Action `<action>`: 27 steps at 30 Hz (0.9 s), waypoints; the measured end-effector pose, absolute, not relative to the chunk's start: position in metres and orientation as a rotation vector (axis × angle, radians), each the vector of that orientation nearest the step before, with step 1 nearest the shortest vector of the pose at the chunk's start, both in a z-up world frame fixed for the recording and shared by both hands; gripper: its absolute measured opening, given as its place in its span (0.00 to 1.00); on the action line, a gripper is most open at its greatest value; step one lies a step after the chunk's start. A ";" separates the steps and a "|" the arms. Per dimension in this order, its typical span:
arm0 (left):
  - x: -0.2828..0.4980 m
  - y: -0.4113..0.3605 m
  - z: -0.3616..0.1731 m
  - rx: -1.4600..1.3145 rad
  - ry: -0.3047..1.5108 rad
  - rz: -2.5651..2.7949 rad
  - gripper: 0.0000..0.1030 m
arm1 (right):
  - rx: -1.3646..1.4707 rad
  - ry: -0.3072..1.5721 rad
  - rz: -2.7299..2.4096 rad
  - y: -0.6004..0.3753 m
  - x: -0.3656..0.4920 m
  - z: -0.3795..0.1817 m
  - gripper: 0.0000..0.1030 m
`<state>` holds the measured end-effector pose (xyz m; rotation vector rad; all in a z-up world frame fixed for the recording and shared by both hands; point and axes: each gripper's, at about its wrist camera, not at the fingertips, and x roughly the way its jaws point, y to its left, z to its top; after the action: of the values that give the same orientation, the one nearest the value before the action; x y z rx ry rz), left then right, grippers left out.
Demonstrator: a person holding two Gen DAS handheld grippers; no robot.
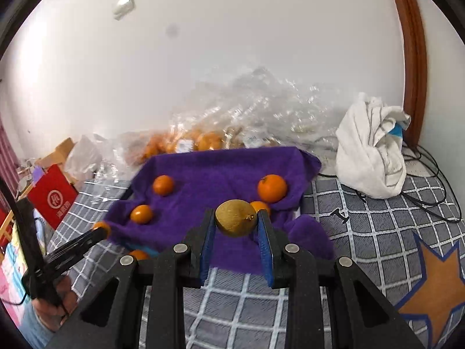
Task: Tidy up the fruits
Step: 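Carry the held lemon and orange up toward the purple towel, then lower both held fruits onto the towel and open both grippers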
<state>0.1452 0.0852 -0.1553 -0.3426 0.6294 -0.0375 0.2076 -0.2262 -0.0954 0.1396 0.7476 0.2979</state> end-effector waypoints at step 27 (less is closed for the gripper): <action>0.152 0.090 -0.160 -0.369 0.647 -0.048 0.31 | 0.171 0.870 0.259 -0.229 0.245 -0.166 0.30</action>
<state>0.1520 0.0895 -0.1598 -0.3693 0.6467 -0.0479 0.2454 -0.2288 -0.1662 0.1705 0.8695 0.2588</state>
